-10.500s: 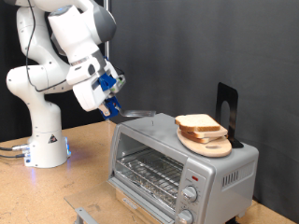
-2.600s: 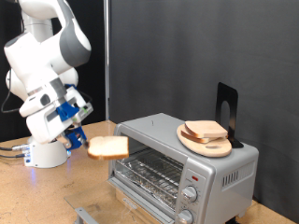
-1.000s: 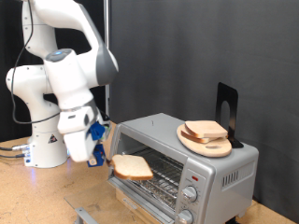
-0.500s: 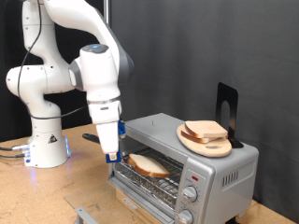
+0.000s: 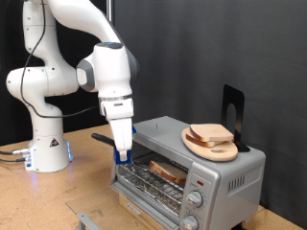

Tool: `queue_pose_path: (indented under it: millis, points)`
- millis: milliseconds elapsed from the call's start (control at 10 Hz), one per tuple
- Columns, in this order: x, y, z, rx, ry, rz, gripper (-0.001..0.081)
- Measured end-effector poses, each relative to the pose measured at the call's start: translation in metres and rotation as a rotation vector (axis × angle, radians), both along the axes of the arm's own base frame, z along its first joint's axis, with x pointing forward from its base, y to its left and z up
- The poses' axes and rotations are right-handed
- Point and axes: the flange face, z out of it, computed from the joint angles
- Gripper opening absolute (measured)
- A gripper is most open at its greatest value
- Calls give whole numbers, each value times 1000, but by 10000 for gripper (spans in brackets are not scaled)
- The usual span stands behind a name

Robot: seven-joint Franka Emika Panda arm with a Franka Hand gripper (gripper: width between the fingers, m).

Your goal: Make a piece of toast with the oven

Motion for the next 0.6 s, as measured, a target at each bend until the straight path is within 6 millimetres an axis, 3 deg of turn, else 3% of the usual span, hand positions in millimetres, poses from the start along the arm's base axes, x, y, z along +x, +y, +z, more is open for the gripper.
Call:
queue_pose_path:
  millis: [200,600]
  points:
    - [-6,-5,-2,23,50,-16,435]
    - [-37,-39,-7,122,151,-110,435]
